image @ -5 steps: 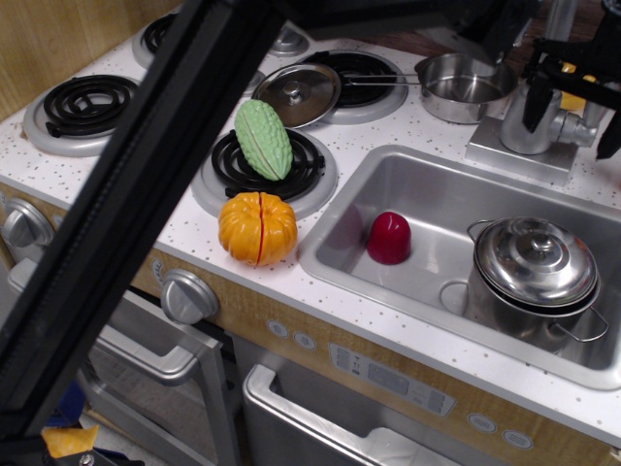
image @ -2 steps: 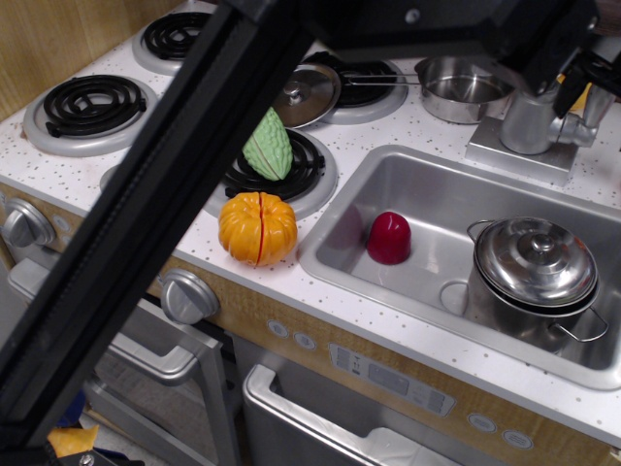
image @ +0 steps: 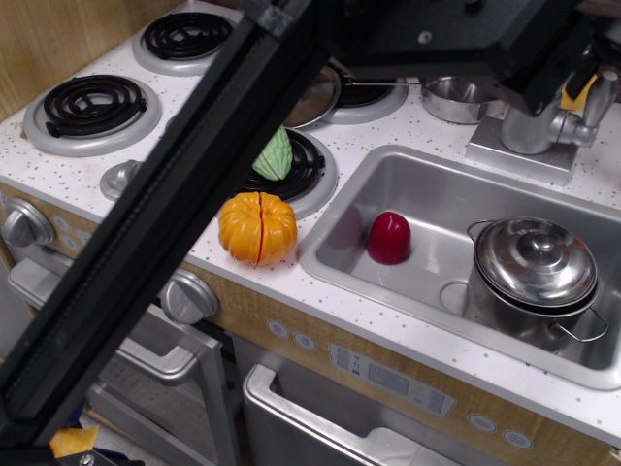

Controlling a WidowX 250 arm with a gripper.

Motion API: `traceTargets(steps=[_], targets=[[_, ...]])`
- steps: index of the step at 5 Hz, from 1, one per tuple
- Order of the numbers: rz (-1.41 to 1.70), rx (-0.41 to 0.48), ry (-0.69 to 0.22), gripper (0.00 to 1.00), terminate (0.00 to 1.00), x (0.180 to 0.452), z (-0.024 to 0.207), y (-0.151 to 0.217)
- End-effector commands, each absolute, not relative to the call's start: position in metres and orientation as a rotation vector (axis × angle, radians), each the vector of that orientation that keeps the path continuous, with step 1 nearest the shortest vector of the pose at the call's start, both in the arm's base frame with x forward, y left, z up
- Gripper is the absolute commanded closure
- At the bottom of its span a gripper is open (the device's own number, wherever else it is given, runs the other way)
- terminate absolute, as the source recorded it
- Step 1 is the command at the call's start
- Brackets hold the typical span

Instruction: Turn lever vertical to front

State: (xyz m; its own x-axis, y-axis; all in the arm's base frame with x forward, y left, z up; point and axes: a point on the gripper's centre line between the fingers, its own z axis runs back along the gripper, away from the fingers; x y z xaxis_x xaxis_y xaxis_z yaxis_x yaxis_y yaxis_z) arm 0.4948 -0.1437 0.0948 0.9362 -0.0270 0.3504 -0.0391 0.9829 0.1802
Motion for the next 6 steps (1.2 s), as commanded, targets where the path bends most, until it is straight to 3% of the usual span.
traceTargets(steps=[1, 2, 6], targets=[[-0.004, 0.174, -0.433, 0.0, 0.0, 0.508, 0.127, -0.137], [0.008, 0.168, -0.431, 1.0, 0.0, 0.512, 0.126, -0.135], [0.052, 0.134, -0.351, 1.0, 0.0, 0.478, 0.117, -0.145]])
